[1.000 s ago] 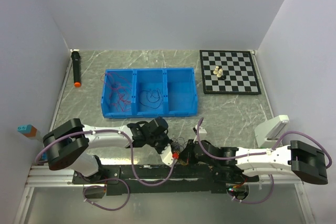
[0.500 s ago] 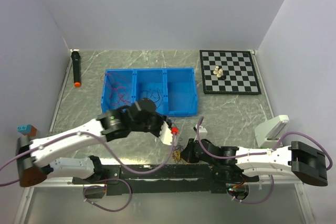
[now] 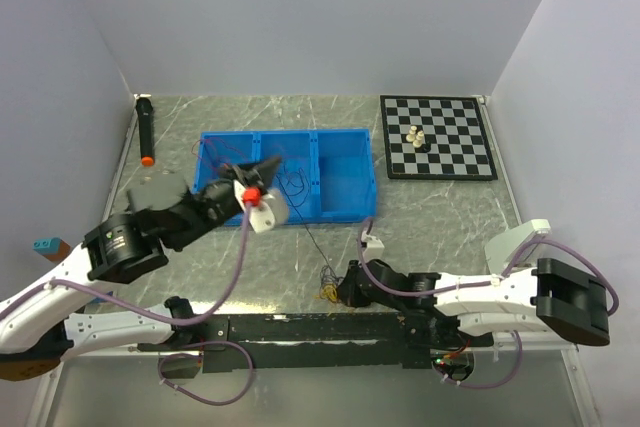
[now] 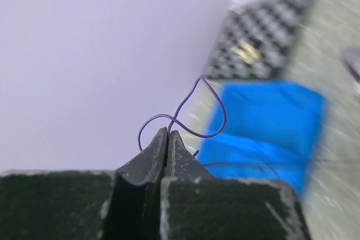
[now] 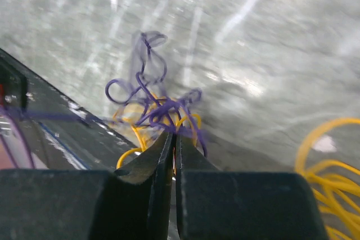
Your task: Untangle the cables
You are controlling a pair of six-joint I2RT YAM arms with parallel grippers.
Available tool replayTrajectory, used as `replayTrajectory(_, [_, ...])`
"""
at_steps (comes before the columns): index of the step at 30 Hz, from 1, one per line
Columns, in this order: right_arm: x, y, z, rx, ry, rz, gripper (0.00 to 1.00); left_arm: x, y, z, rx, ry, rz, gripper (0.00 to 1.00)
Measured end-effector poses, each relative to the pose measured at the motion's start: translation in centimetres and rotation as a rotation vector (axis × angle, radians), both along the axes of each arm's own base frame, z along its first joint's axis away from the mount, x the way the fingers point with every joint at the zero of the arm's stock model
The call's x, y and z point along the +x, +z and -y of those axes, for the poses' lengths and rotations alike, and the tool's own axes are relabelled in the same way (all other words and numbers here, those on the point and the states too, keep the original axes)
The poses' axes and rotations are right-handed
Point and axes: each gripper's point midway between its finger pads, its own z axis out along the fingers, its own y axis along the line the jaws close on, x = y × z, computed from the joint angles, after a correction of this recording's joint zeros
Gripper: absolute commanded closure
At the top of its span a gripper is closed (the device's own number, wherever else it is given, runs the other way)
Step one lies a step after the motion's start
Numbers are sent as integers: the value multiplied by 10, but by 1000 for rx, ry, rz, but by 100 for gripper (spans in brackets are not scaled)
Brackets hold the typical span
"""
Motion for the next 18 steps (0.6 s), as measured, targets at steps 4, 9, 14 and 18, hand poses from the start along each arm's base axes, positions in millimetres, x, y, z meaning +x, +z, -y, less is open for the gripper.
replayTrajectory(4, [3, 8, -10, 10, 7, 8, 85, 11, 71, -15, -180, 96, 129, 99])
replayTrajectory(9, [2, 9, -12, 16, 15, 7, 80, 8, 171, -39, -404, 155, 274, 99])
replayTrajectory(14, [0, 4, -7, -14, 27, 0, 79, -7, 242, -75, -581, 188, 406, 99])
replayTrajectory(18, [0, 3, -7, -17, 30, 2, 80, -19, 272, -99, -658, 202, 468, 99])
